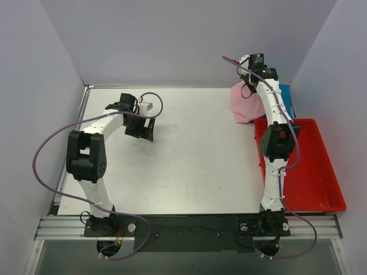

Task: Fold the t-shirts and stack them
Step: Put the neatly folded tshirt into the corner of the board with the right arm

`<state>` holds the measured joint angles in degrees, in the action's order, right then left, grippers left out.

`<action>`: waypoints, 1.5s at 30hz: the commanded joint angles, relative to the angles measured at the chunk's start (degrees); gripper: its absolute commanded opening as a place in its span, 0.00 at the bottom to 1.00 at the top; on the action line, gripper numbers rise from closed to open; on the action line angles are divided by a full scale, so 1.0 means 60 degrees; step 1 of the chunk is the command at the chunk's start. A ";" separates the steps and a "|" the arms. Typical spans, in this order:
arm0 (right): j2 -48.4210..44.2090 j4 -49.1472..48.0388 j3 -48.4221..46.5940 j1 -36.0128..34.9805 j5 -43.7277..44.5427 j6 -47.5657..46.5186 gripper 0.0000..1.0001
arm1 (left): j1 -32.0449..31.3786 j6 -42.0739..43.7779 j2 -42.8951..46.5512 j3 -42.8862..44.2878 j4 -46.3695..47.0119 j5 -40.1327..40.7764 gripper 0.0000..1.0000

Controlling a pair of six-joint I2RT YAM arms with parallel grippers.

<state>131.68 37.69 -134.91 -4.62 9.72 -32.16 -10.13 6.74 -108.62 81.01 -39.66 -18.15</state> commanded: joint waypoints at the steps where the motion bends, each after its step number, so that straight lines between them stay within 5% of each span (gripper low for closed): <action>1: -0.0032 -0.1212 -0.0366 0.0111 0.0534 -0.1245 0.00 | 0.0004 0.0165 0.0291 -0.0011 0.0121 0.0110 0.93; 35: 0.0246 -0.3497 0.0834 0.1883 0.0401 -0.2872 0.00 | 0.0019 0.0546 0.0335 -0.0216 0.0091 0.0857 0.93; 37: 0.0378 -0.4037 0.0937 0.1986 0.0927 -0.2814 0.19 | 0.0019 0.0561 0.0320 -0.0216 0.0077 0.0857 0.93; 38: 0.0451 -0.4345 0.0981 0.2001 0.1524 -0.2726 0.41 | 0.0033 0.0575 0.0320 -0.0216 0.0077 0.0857 0.93; 40: 0.0539 -0.5209 0.0981 0.2132 0.2723 -0.2711 0.66 | 0.0019 0.0575 0.0349 -0.0245 0.0077 0.0872 0.93; 42: 0.0539 -0.6060 0.0982 0.2205 0.3696 -0.2696 0.80 | 0.0019 0.0605 0.0364 -0.0304 0.0091 0.0872 0.93; 43: 0.0510 -0.6193 0.0923 0.2221 0.3945 -0.2653 0.95 | 0.0019 0.0619 0.0364 -0.0333 0.0106 0.0887 0.93; 45: 0.0291 -0.6194 0.0952 0.2221 0.3918 -0.2404 0.97 | 0.0004 0.0619 0.0393 -0.0333 0.0121 0.0901 0.93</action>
<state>135.90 8.40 -128.97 7.88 24.01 -48.14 -10.13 9.69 -108.55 79.29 -39.66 -13.32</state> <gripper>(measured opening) 0.940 0.933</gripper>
